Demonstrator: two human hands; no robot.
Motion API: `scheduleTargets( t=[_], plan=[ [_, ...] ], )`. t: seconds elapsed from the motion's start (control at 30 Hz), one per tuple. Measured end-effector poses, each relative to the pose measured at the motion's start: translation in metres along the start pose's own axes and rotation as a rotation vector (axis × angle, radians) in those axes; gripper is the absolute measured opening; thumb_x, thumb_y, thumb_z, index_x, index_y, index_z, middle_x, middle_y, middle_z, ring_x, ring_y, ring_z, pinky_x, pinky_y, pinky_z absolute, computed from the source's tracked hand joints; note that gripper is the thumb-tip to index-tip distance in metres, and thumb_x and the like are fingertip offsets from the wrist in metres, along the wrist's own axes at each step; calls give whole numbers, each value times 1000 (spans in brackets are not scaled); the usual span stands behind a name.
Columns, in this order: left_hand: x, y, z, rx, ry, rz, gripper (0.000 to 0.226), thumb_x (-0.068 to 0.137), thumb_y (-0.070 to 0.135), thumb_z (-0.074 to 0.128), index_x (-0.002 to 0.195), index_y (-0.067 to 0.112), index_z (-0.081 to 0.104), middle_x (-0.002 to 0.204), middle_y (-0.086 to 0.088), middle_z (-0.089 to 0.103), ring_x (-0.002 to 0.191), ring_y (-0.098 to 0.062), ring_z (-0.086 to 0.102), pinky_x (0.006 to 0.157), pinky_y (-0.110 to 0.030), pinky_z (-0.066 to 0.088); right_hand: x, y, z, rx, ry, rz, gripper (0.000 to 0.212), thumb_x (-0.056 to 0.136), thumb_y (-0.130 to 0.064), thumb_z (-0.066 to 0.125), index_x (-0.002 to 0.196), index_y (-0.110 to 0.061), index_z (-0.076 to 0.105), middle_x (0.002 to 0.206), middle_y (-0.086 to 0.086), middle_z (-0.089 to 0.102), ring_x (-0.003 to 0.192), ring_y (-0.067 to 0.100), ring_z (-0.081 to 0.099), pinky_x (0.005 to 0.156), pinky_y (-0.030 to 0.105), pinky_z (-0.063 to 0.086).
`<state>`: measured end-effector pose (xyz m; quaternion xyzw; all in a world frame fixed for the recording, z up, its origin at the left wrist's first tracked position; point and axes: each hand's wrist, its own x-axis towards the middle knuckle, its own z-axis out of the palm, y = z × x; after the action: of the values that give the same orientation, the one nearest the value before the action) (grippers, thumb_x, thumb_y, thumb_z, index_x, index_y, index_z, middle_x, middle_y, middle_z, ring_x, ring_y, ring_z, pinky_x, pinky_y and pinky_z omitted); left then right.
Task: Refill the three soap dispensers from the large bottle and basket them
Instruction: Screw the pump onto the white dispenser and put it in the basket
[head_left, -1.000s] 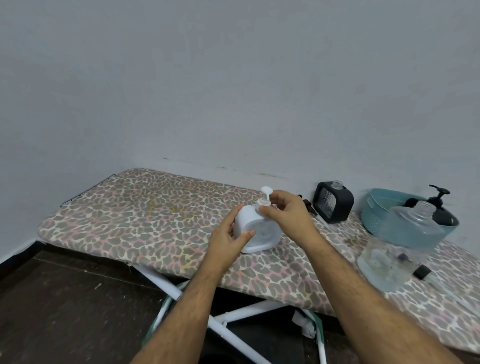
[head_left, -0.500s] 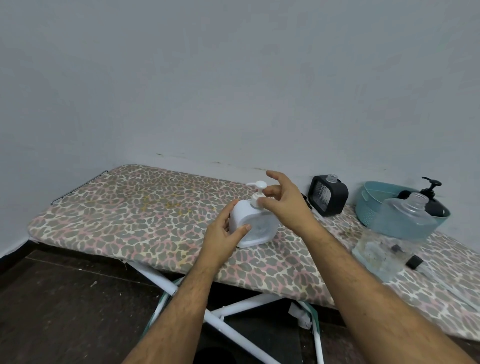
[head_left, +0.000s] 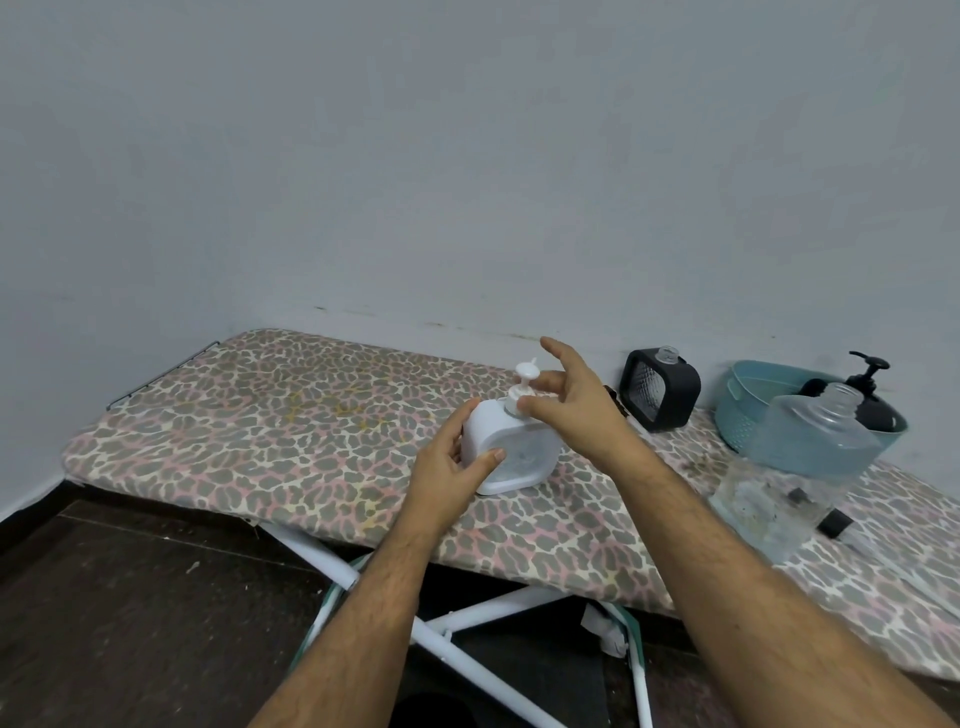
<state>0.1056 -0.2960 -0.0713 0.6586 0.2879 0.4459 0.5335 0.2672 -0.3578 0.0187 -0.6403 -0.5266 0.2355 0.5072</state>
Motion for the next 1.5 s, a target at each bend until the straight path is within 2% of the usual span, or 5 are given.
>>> scheduleTargets(
  t=[0.37, 0.6, 0.77, 1.27, 1.5],
  plan=[
    [0, 1, 0, 6, -17, -10, 64, 81, 28, 77, 123, 66, 46, 138, 18, 54, 120, -4, 58, 96, -34, 55, 0, 2, 3, 41, 53, 1, 81, 80, -14, 79, 147, -30, 37, 103, -1, 67, 95, 1, 63, 86, 23, 48],
    [8, 24, -19, 145, -97, -72, 76, 74, 24, 86, 138, 41, 48, 133, 5, 55, 113, -12, 59, 70, -23, 59, 6, -1, -3, 38, -76, 3, 85, 81, -9, 79, 150, -30, 33, 114, -4, 68, 105, 7, 63, 90, 24, 46],
    [20, 49, -19, 360, -84, -35, 77, 72, 28, 87, 140, 28, 51, 113, 14, 60, 100, -4, 60, 80, -21, 51, 6, -4, 2, -157, 24, -45, 74, 75, -21, 85, 139, -25, 49, 96, -3, 60, 83, 11, 58, 81, 24, 45],
    [19, 47, -20, 416, -56, -55, 58, 71, 28, 87, 124, 24, 65, 117, 10, 65, 100, -7, 62, 87, -29, 53, 5, -2, -8, -49, -132, -6, 81, 81, -12, 78, 149, -29, 37, 117, -7, 69, 107, 11, 63, 99, 34, 48],
    [18, 45, -20, 436, -49, -48, 58, 72, 29, 86, 126, 22, 65, 117, 10, 66, 100, -6, 62, 80, -22, 50, 2, -7, 4, -174, 92, -13, 74, 71, -22, 88, 135, -25, 51, 87, -6, 62, 82, 7, 60, 73, 23, 46]
  ],
)
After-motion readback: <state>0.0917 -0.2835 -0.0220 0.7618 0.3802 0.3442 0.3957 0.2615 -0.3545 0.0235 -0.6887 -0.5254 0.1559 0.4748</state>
